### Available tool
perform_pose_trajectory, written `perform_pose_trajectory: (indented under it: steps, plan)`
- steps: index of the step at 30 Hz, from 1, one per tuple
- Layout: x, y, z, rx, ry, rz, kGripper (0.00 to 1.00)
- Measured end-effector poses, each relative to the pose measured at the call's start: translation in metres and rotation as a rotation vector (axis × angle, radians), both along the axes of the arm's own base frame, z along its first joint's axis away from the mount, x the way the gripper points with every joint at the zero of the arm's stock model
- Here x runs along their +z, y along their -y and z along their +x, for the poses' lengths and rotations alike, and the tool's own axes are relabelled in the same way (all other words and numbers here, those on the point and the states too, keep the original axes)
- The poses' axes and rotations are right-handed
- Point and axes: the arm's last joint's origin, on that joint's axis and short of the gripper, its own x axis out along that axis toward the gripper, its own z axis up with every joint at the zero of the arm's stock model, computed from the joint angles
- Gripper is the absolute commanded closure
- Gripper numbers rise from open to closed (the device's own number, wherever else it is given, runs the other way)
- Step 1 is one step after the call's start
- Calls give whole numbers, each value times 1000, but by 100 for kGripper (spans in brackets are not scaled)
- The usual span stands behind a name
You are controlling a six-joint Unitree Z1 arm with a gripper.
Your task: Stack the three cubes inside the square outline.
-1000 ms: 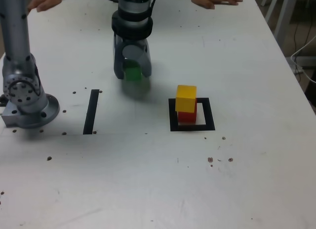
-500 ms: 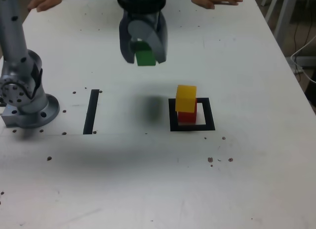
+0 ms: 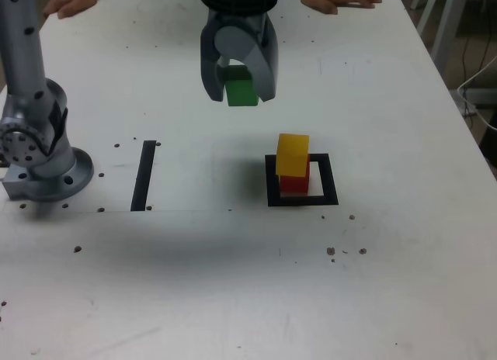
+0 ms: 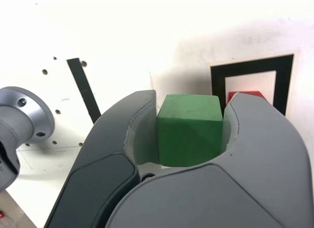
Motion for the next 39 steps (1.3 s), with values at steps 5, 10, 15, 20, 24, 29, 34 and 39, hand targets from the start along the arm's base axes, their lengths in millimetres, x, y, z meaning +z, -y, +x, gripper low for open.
perform_pose_trajectory:
  steps: [5, 10, 15, 20, 24, 29, 34, 39]
  plan:
    - [1, 11, 11, -27, 6, -10, 97]
    - [3, 21, 17, -43, 17, -11, 97]
    - [4, 36, 24, -60, 28, -12, 97]
    - [6, 50, 30, -78, 37, -19, 97]
    - [3, 57, 33, -80, 30, -28, 97]
    - [1, 65, 36, -78, 30, -27, 97]
    - [-6, 70, 41, -69, 12, -20, 97]
    - [-13, 72, 49, -66, 0, -2, 97]
